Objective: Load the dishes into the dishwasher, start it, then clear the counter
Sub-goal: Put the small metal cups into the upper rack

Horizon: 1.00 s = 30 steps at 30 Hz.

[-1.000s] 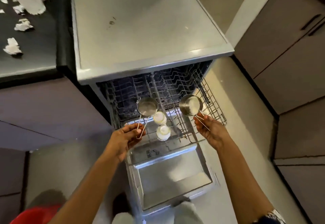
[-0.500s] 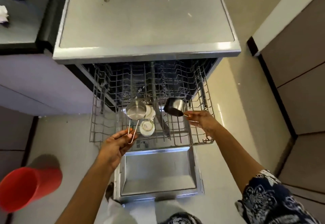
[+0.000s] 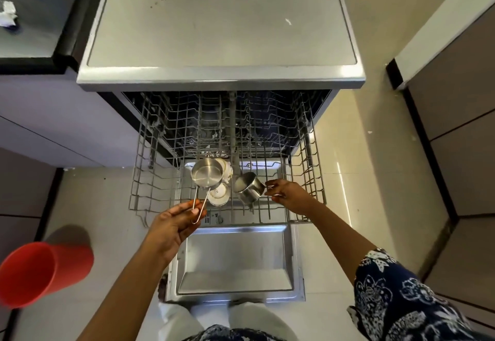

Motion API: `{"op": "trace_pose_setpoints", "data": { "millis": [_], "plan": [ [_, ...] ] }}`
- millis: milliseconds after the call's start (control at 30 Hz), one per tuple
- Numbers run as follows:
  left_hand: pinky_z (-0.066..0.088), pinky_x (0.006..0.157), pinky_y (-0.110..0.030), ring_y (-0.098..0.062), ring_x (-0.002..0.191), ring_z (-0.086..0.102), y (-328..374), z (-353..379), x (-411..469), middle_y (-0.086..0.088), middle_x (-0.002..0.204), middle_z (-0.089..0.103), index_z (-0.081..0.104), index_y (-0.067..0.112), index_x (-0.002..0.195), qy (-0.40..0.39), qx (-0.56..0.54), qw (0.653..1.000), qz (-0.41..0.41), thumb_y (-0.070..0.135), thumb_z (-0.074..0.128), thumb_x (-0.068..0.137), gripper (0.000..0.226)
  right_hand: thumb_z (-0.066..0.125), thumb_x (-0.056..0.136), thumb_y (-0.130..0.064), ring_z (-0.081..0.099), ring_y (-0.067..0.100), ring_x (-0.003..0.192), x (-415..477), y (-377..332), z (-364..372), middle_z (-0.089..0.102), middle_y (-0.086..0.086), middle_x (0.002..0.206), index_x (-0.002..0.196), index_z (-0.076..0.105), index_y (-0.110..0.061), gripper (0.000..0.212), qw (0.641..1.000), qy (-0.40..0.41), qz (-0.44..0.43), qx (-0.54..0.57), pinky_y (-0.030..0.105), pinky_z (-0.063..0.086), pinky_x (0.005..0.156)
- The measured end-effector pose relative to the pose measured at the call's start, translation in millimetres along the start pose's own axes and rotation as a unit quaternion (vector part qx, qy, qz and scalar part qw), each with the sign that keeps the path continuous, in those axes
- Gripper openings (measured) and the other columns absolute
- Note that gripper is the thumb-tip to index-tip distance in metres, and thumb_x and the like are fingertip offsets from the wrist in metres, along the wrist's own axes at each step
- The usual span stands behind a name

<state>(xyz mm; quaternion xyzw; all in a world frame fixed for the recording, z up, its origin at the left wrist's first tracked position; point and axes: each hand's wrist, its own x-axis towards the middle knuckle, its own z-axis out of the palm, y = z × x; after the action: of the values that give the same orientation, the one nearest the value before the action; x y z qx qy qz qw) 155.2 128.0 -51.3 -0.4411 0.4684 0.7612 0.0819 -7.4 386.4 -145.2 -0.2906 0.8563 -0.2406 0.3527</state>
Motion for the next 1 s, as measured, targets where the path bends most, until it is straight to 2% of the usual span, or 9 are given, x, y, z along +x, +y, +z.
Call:
{"op": "trace_pose_setpoints", "data": {
  "millis": [200, 333, 533, 700, 867, 1000],
  "plan": [
    [0.057, 0.074, -0.026, -0.018, 0.085, 0.071, -4, -1, -1, -0.013, 0.101, 0.072, 0.065, 0.005, 0.107, 0.003, -0.001, 1.0, -0.004, -0.003, 0.055, 0.087, 0.024, 0.059, 0.089, -0.009, 0.048, 0.017, 0.123, 10, 8, 11, 0.046, -0.002, 0.141, 0.12, 0.064, -0.02, 0.033, 0.999, -0.017, 0.002, -0.037, 0.028, 0.037, 0.106],
    [0.058, 0.072, -0.025, -0.021, 0.09, 0.069, -4, -1, 1, -0.015, 0.103, 0.071, 0.064, 0.005, 0.109, 0.007, 0.0, 1.0, -0.008, -0.002, 0.055, 0.087, 0.025, 0.061, 0.089, -0.014, 0.05, 0.017, 0.122, 14, 13, 18, 0.052, -0.001, 0.136, 0.118, 0.065, -0.02, 0.03, 0.997, -0.016, 0.01, -0.069, 0.025, 0.035, 0.103],
    [0.058, 0.066, -0.021, -0.015, 0.077, 0.072, -6, 6, 3, -0.009, 0.091, 0.073, 0.066, 0.007, 0.101, 0.005, 0.003, 1.0, -0.009, -0.003, 0.055, 0.087, 0.021, 0.056, 0.092, -0.022, 0.059, 0.019, 0.105, 11, 24, 16, 0.061, 0.002, 0.12, 0.117, 0.06, -0.023, 0.026, 0.98, 0.025, 0.03, -0.195, 0.029, 0.047, 0.089],
    [0.058, 0.064, -0.021, -0.015, 0.077, 0.071, -8, 8, 5, -0.007, 0.088, 0.073, 0.067, 0.009, 0.098, 0.004, 0.004, 1.0, -0.009, -0.003, 0.055, 0.087, 0.02, 0.054, 0.092, -0.015, 0.062, 0.019, 0.089, 13, 28, 16, 0.065, 0.005, 0.1, 0.11, 0.056, -0.017, 0.018, 0.957, -0.005, 0.066, -0.284, 0.028, 0.051, 0.082],
    [0.058, 0.065, -0.021, -0.015, 0.077, 0.072, -10, 7, 7, -0.006, 0.087, 0.074, 0.067, 0.009, 0.097, -0.001, 0.002, 1.0, -0.012, -0.003, 0.055, 0.087, 0.019, 0.059, 0.09, -0.011, 0.062, 0.023, 0.102, 16, 28, 28, 0.064, 0.01, 0.111, 0.117, 0.057, -0.01, 0.027, 0.94, -0.028, 0.115, -0.321, 0.031, 0.05, 0.09],
    [0.058, 0.066, -0.021, -0.014, 0.076, 0.072, -9, 6, 9, -0.005, 0.086, 0.074, 0.067, 0.008, 0.097, -0.001, 0.003, 1.0, -0.012, -0.003, 0.055, 0.088, 0.019, 0.059, 0.089, -0.008, 0.062, 0.024, 0.105, 13, 25, 30, 0.063, 0.012, 0.115, 0.122, 0.054, -0.008, 0.033, 0.943, -0.027, 0.137, -0.301, 0.031, 0.049, 0.091]
  ]
}}
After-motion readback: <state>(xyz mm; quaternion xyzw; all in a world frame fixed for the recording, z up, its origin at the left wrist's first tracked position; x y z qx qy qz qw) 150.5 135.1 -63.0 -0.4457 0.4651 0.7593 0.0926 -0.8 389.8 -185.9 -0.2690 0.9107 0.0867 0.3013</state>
